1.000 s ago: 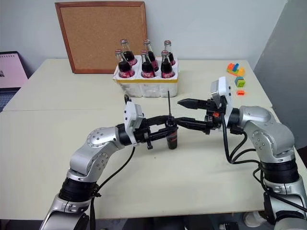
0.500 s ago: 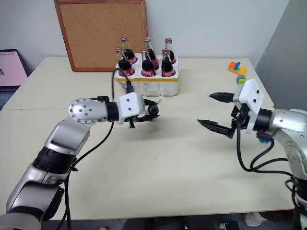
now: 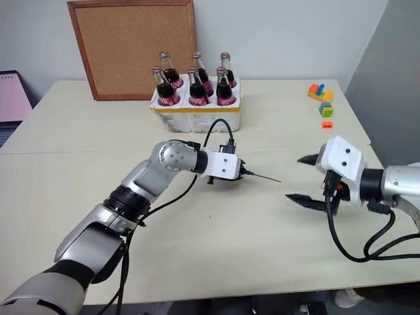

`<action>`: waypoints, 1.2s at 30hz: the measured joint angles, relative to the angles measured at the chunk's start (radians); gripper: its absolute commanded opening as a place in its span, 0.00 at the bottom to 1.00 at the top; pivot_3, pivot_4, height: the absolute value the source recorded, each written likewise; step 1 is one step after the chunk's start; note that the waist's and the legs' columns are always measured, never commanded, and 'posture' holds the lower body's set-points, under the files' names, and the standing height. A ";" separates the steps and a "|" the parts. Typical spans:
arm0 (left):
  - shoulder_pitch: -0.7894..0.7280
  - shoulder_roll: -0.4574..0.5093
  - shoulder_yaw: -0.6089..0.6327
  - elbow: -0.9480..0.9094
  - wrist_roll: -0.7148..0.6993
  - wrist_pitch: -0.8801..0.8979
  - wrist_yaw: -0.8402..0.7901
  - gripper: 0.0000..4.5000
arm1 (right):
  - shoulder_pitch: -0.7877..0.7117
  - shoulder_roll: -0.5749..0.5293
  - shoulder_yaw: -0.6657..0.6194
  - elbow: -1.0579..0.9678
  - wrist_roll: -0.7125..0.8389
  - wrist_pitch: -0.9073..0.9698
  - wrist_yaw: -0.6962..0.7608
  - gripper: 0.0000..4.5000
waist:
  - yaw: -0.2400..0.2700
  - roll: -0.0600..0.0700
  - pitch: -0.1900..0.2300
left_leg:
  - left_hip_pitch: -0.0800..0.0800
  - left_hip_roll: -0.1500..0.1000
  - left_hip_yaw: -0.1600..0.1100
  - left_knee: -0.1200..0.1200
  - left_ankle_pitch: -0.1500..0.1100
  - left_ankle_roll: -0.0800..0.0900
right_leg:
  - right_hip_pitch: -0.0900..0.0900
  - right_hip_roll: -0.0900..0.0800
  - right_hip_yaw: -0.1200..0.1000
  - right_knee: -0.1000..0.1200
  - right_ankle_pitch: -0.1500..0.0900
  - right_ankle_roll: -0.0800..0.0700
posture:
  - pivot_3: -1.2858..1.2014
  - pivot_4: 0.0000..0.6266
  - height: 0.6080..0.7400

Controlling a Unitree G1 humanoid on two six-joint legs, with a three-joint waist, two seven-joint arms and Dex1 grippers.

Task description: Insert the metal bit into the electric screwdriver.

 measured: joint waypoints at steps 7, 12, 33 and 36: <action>0.001 -0.025 -0.030 0.066 0.076 -0.027 0.005 0.35 | 0.007 -0.016 0.061 0.025 -0.074 -0.012 -0.006 1.00 | -0.012 0.000 0.000 | 0.001 0.000 0.000 0.000 0.000 0.000 | 0.000 0.001 0.001 0.000 0.000 0.000 | 0.52 0.24 1.00; 0.013 -0.041 -0.026 0.098 0.100 -0.025 0.011 0.61 | -0.006 -0.013 0.066 0.032 -0.090 -0.022 -0.006 1.00 | -0.018 0.000 0.000 | 0.001 0.001 -0.001 0.000 0.000 0.000 | 0.000 0.003 0.001 0.001 0.000 0.000 | 0.52 0.24 1.00; 0.152 0.105 0.257 -0.200 -0.165 0.329 -0.094 0.99 | 0.030 0.058 0.004 0.052 -0.088 -0.027 -0.046 1.00 | 0.005 0.000 0.000 | 0.000 0.001 -0.002 0.001 0.000 0.000 | -0.001 0.004 0.000 0.005 0.000 0.000 | 0.52 0.24 1.00; 0.222 0.216 0.352 -0.295 -0.240 0.423 -0.136 0.99 | 0.064 0.088 -0.046 0.053 -0.081 -0.037 -0.050 1.00 | 0.009 0.000 0.000 | 0.003 0.001 -0.002 0.002 0.000 0.000 | -0.001 0.004 -0.002 0.005 0.000 0.000 | 0.52 0.24 1.00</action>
